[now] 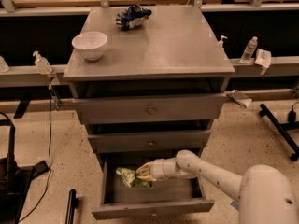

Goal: Pick green jalapeno chip bag from bottom drawer and place on counter

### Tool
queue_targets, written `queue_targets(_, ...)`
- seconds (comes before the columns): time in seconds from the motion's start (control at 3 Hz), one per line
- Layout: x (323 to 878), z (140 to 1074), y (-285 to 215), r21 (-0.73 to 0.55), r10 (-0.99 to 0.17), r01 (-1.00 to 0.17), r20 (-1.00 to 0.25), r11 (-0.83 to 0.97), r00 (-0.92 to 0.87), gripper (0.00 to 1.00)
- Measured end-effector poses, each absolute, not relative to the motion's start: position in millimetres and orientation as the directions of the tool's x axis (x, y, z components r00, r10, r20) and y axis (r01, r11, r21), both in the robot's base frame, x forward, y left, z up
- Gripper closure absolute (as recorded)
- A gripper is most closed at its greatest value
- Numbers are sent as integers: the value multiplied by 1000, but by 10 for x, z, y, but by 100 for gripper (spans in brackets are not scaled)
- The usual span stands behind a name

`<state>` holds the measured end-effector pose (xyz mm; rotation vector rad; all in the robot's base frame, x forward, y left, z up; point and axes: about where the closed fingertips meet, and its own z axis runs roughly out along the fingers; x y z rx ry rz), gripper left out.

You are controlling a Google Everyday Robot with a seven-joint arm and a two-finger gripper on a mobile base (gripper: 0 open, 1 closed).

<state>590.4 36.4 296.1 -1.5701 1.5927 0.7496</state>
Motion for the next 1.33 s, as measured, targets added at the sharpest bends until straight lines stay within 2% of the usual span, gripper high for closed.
queue_targets(0.33, 5771, 3601, -180, -226, -479, -973, -860, 47, 176, 100)
queue_targets(1.0, 5776, 3670, -117, -232, -471, -973, -857, -12, 210, 100)
queue_targets(1.33, 6003, 4320, -437, -333, -416, -943, -857, -4, 305, 100)
